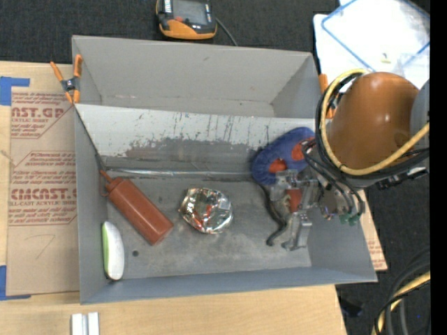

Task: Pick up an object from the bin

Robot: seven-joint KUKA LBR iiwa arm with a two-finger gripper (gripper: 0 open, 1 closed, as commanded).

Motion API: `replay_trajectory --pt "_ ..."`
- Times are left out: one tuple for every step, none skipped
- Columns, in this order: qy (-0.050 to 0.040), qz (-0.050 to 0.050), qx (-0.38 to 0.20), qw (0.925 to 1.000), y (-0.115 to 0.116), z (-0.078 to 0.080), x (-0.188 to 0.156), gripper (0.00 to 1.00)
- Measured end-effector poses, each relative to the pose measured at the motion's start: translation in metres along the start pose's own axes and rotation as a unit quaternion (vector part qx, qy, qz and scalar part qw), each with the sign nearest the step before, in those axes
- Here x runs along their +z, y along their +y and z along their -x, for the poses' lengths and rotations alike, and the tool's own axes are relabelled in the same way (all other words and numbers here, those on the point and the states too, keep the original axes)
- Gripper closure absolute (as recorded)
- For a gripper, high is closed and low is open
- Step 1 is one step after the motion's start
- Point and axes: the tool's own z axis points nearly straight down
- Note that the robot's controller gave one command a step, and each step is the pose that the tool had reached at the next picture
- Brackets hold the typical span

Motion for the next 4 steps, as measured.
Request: replay_trajectory --pt "-0.0042 0.0 0.0 1.0 0.0 0.001 -0.004 0.0" --pt "-0.0054 0.0 -0.05 0.9988 0.132 0.026 0.115 0.0" --pt "-0.0071 -0.002 -0.109 0.994 0.02 0.027 0.095 0.0" --pt "-0.0017 0.005 -0.114 0.9935 0.11 0.053 0.123 0.0"
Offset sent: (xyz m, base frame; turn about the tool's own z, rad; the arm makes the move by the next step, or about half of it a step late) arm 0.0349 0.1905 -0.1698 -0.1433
